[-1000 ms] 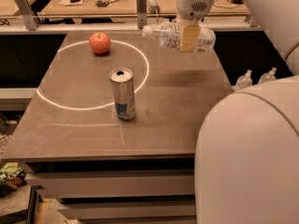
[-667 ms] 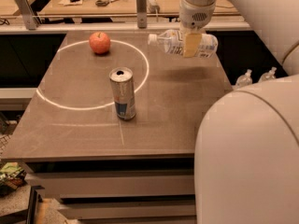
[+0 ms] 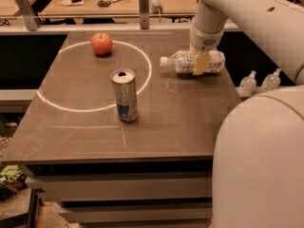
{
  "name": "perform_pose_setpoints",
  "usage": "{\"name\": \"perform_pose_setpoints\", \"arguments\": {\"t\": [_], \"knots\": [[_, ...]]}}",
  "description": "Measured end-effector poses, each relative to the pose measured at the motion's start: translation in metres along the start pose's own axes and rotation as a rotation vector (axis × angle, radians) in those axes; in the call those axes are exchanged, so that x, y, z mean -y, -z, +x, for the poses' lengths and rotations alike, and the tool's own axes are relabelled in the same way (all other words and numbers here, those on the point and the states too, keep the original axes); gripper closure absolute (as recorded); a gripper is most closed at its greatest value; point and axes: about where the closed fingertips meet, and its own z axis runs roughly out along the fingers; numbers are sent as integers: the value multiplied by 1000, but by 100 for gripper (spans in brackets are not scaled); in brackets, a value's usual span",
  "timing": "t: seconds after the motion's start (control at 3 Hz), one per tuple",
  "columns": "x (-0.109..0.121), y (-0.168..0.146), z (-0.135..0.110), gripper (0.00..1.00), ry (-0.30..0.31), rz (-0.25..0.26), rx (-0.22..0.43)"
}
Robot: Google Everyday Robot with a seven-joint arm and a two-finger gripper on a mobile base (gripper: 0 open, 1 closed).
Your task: Knock blue plastic bottle over
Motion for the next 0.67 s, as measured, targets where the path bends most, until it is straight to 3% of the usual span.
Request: {"name": "perform_pose_setpoints", "arguments": {"t": [0.33,0.67], "knots": [[-6,-18,15,82,-2,6,-2],[-4,-9,14,58,-2,6,-2]]}}
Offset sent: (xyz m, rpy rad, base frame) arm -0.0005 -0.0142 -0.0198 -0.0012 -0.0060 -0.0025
